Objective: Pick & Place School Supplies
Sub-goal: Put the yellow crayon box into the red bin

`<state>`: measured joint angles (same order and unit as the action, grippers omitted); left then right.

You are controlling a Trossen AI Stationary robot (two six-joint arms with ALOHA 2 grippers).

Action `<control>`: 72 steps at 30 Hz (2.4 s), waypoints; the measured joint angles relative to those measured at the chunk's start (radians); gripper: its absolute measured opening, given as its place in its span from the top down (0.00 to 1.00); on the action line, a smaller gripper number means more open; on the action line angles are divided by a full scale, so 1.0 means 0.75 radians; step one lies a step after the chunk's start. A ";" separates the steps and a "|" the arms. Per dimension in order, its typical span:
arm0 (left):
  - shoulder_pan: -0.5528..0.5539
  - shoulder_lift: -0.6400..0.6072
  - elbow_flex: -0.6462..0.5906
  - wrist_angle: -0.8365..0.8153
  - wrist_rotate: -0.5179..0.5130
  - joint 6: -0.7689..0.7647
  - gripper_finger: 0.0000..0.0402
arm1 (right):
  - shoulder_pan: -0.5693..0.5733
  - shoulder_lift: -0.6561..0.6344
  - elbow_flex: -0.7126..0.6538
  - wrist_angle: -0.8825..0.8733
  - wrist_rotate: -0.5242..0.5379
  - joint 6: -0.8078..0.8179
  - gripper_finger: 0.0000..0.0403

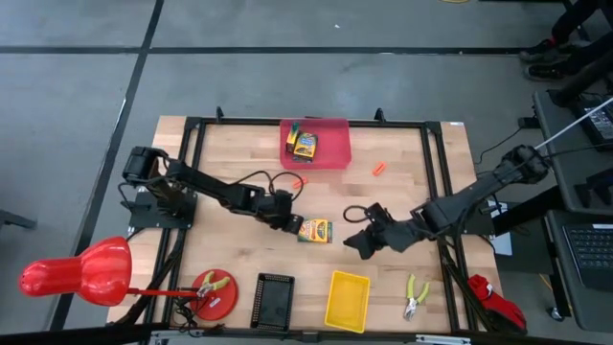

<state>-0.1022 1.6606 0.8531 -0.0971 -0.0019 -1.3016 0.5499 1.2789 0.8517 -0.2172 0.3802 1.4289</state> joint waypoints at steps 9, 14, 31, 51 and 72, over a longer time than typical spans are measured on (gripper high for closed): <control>0.017 0.000 0.023 -0.078 -0.024 -0.008 0.83 | 0.081 0.000 0.000 -0.001 0.122 0.053 0.71; 0.027 0.001 0.023 -0.076 0.021 0.001 0.83 | 0.113 -0.029 0.000 -0.017 0.194 0.041 0.71; 0.039 0.035 0.023 -0.066 0.032 0.043 0.73 | 0.136 -0.077 0.000 -0.071 0.231 0.038 0.71; 0.055 0.066 0.022 -0.016 0.105 0.077 0.70 | 0.136 -0.077 0.000 -0.104 0.242 0.034 0.71; 0.063 0.134 0.027 0.051 0.133 0.056 0.70 | 0.146 -0.087 0.001 -0.126 0.252 0.038 0.71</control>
<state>-0.0551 1.7609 0.8735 -0.0591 0.0980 -1.2593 0.6594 1.2140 0.8526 -0.3113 0.5690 1.4578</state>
